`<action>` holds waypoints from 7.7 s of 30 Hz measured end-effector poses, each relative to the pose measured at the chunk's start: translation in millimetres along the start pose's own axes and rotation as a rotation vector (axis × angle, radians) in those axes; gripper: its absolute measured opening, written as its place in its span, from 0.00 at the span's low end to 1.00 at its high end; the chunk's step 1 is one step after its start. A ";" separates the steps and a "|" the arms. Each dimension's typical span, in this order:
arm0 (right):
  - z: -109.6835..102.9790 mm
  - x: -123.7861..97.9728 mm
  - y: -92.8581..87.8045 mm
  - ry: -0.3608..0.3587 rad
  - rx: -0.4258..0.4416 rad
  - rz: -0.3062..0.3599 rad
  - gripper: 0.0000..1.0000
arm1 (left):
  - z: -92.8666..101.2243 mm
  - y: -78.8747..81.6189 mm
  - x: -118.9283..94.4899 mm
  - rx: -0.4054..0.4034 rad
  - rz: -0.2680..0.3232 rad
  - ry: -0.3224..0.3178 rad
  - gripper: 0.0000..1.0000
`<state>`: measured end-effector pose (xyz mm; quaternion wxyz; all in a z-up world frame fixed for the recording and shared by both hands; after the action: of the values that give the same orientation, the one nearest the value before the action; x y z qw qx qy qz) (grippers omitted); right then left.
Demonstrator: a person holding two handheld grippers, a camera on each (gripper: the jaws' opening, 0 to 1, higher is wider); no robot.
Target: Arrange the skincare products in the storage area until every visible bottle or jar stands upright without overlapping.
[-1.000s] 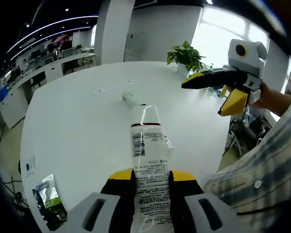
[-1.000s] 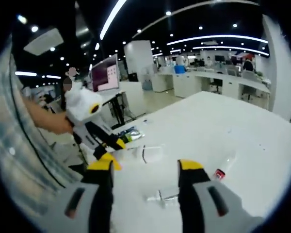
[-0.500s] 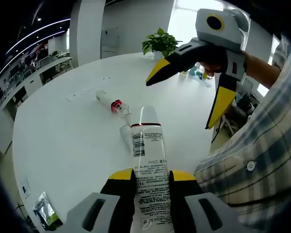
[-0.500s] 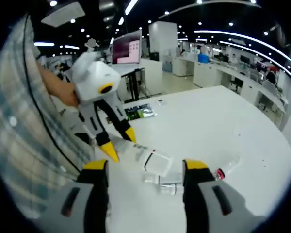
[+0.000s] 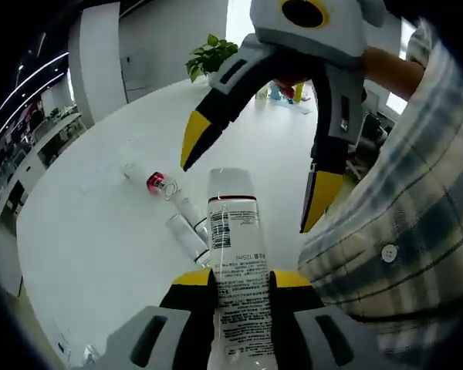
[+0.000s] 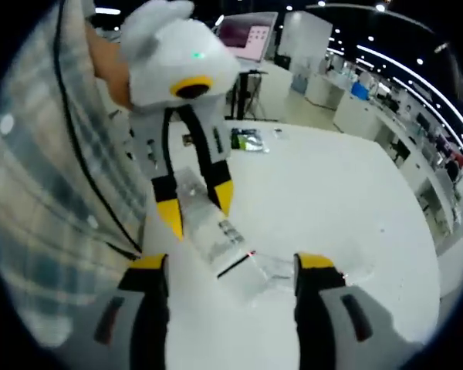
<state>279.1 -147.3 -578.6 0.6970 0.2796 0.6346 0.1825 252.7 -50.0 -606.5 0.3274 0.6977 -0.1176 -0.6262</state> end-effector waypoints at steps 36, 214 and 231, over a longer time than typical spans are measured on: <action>-39.9 53.9 -8.7 0.185 0.003 -0.129 0.35 | 22.8 7.8 0.5 0.317 -0.069 -0.093 0.24; -31.6 20.4 37.4 0.393 0.489 0.583 0.30 | -20.6 29.3 -64.5 -0.365 0.704 -0.201 0.13; -66.0 -15.8 35.6 0.883 0.431 0.675 0.34 | 39.9 81.5 -78.3 0.042 0.692 -0.614 0.13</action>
<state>215.5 -118.9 -546.6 0.1980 0.4987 0.7633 0.3598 220.1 -79.2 -494.9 0.4530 0.4060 -0.4476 -0.6554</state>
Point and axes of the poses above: the point that each gripper's makers call its tool centre point, and the gripper's own axes: x roughly forward along the fingers, z roughly to its right, y roughly out of its top, the point moved 6 cm from there along -x, roughly backward along the fingers, and after that the axes turned 7 degrees about x, right-handed, at the moved point
